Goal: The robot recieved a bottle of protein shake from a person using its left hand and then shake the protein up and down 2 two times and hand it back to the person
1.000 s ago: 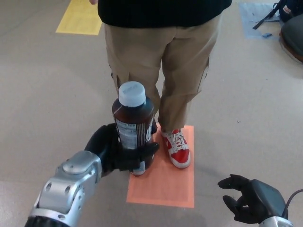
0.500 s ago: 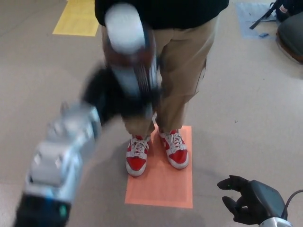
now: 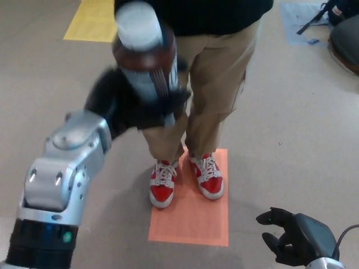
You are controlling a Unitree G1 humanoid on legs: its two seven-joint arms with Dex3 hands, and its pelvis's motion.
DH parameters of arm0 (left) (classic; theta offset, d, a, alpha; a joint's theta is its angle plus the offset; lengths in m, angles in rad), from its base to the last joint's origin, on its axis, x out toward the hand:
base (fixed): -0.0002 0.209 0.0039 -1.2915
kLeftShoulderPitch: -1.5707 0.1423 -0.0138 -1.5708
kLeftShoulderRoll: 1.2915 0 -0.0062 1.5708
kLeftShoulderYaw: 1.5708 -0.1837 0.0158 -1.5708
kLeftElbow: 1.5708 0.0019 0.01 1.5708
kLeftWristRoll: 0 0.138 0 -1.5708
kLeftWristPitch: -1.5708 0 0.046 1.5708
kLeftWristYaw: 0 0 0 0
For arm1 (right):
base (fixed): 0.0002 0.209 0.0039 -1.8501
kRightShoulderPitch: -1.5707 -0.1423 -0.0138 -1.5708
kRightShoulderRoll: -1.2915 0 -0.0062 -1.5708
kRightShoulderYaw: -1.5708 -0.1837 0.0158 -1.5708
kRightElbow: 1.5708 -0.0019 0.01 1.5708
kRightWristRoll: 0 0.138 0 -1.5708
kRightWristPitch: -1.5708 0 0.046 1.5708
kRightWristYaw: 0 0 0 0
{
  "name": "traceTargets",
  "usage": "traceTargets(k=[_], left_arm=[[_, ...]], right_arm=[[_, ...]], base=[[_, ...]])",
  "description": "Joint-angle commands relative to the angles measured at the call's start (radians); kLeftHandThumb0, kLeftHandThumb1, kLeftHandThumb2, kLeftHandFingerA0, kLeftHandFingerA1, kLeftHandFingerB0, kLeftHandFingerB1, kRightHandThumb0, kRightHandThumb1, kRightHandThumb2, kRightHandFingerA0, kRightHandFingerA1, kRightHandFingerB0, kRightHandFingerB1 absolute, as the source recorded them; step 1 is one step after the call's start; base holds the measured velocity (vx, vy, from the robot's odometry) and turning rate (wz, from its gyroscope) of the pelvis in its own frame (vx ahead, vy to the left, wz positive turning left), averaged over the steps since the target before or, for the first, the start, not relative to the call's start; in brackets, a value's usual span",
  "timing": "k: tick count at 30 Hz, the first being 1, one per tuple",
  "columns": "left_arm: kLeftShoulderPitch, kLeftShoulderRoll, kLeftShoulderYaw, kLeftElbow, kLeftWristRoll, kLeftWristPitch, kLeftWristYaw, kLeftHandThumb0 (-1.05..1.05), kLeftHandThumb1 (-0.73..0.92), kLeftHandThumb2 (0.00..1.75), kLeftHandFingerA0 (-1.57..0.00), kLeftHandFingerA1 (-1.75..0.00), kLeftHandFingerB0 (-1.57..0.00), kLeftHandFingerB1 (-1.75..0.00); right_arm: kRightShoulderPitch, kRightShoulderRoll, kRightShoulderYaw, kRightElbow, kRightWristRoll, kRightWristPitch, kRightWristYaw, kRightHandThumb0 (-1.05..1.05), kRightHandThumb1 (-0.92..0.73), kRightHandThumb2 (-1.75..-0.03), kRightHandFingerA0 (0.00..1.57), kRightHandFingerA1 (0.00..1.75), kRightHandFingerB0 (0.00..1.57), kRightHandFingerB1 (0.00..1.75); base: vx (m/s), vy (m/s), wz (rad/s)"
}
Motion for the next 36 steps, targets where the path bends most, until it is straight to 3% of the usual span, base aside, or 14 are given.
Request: traceTargets(k=[1,4,8,11,13,14,18,21,25,27,32,36], left_arm=[[0.219,0.036,-0.178,0.156,0.102,-0.038,-0.075,-0.22,0.8,0.68,-0.87,-1.28,-0.72,-0.96],[0.234,0.054,-0.219,0.135,0.106,-0.014,-0.07,-0.25,0.8,0.68,-0.86,-1.28,-0.72,-0.99],[0.041,-0.006,-0.01,-0.019,-0.043,0.083,0.016,-0.25,0.79,0.65,-0.88,-1.33,-0.73,-0.93],[-0.052,-0.015,0.084,-0.09,-0.085,0.1,0.032,-0.26,0.84,0.68,-0.8,-1.43,-0.69,-1.01],[-0.048,-0.023,0.087,-0.098,-0.072,0.113,0.029,-0.2,0.87,0.65,-0.79,-1.41,-0.68,-1.05],[0.018,-0.014,0.03,-0.064,-0.021,0.106,0.007,-0.18,0.82,0.66,-0.83,-1.34,-0.7,-0.99],[0.139,-0.001,-0.053,0.045,0.008,0.088,-0.047,-0.2,0.8,0.68,-0.78,-1.41,-0.67,-1.0],[0.155,0.012,-0.109,0.079,0.035,0.056,-0.066,-0.22,0.82,0.66,-0.83,-1.38,-0.67,-1.07],[0.165,0.019,-0.151,0.045,0.044,0.062,-0.062,-0.21,0.78,0.72,-0.87,-1.28,-0.7,-1.01],[0.136,0.016,-0.137,0.041,0.028,0.097,-0.055,-0.22,0.8,0.67,-0.82,-1.37,-0.68,-1.02],[0.046,0.021,-0.103,0.027,0.004,0.196,-0.042,-0.24,0.77,0.67,-0.87,-1.29,-0.7,-0.95],[-0.042,0.018,-0.069,0.024,-0.008,0.28,-0.023,-0.28,0.79,0.64,-0.87,-1.32,-0.67,-0.93]], right_arm=[[0.008,-0.001,-0.009,0.006,0.005,-0.005,-0.001,-0.52,-0.79,-0.66,0.79,0.65,0.66,0.43],[0.01,-0.002,-0.01,0.004,0.007,-0.003,0.01,-0.5,-0.78,-0.65,0.8,0.6,0.67,0.4],[0.002,-0.003,-0.014,0.005,0.006,-0.002,0.009,-0.51,-0.77,-0.66,0.78,0.62,0.66,0.43],[-0.003,-0.002,-0.008,0.006,-0.001,0.008,0.009,-0.52,-0.79,-0.65,0.78,0.62,0.66,0.41],[-0.005,-0.003,-0.012,0.007,0.003,0.007,0.011,-0.52,-0.78,-0.66,0.79,0.62,0.67,0.42],[0.0,-0.005,-0.01,0.007,0.0,0.005,0.0,-0.52,-0.78,-0.65,0.8,0.63,0.68,0.43],[0.012,0.003,-0.013,0.007,0.005,-0.007,0.005,-0.52,-0.79,-0.66,0.8,0.64,0.68,0.43],[0.021,0.001,-0.013,0.007,0.005,-0.008,0.006,-0.52,-0.79,-0.66,0.8,0.64,0.67,0.44],[0.058,-0.014,0.014,0.006,-0.024,-0.013,-0.038,-0.53,-0.78,-0.66,0.81,0.68,0.66,0.46],[0.057,-0.014,0.018,0.004,-0.025,0.003,-0.034,-0.51,-0.79,-0.63,0.81,0.62,0.68,0.43],[0.059,-0.009,0.007,0.003,-0.011,0.008,-0.015,-0.51,-0.8,-0.65,0.79,0.6,0.68,0.41],[0.063,-0.009,0.005,0.004,-0.01,0.002,-0.011,-0.52,-0.81,-0.66,0.78,0.59,0.68,0.4]], base=[[0.0,0.0,0.0],[0.0,0.0,0.0],[0.0,0.0,0.03],[0.0,0.0,0.0],[0.0,0.0,0.0],[0.0,0.0,0.0],[0.0,0.0,0.0],[0.0,0.0,0.0],[0.0,0.0,0.0],[0.0,0.0,0.0],[0.0,0.0,0.0],[0.0,0.0,0.0]])
